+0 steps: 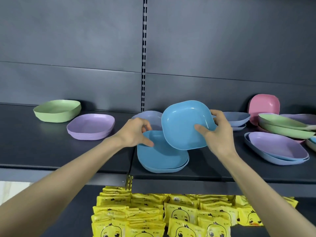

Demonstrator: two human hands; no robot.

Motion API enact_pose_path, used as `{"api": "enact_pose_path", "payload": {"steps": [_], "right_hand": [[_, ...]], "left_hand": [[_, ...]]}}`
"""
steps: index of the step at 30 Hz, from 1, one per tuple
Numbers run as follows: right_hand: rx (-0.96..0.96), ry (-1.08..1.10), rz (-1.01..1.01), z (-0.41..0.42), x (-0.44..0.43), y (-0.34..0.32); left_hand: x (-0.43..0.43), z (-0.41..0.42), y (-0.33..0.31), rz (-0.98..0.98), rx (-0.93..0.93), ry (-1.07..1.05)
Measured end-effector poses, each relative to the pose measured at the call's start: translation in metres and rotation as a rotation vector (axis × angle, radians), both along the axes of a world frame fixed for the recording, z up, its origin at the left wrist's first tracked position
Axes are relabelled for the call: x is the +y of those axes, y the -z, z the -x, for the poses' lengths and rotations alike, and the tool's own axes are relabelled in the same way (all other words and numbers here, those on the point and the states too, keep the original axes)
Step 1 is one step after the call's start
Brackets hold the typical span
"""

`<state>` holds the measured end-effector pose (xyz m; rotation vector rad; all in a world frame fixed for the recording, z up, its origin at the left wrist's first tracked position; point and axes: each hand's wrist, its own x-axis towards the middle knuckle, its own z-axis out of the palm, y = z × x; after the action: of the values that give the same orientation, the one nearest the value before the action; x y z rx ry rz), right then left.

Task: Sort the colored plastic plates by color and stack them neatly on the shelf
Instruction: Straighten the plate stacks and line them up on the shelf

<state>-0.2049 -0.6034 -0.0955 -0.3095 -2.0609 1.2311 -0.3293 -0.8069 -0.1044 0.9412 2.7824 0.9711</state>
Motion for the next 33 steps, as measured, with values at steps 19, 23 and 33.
{"api": "enact_pose_path", "payload": {"steps": [19,23,33], "right_hand": [[-0.344,-0.111,-0.123,0.004,-0.030,0.014],[-0.432,-0.104,-0.230,0.007,-0.032,0.018],[-0.534,-0.170,-0.314,0.014,-0.032,0.025]], "left_hand": [[-0.019,-0.040,0.003,-0.338,-0.033,-0.028],[-0.022,-0.041,0.004,-0.244,-0.003,-0.028],[-0.023,-0.028,0.018,-0.095,-0.045,-0.056]]}}
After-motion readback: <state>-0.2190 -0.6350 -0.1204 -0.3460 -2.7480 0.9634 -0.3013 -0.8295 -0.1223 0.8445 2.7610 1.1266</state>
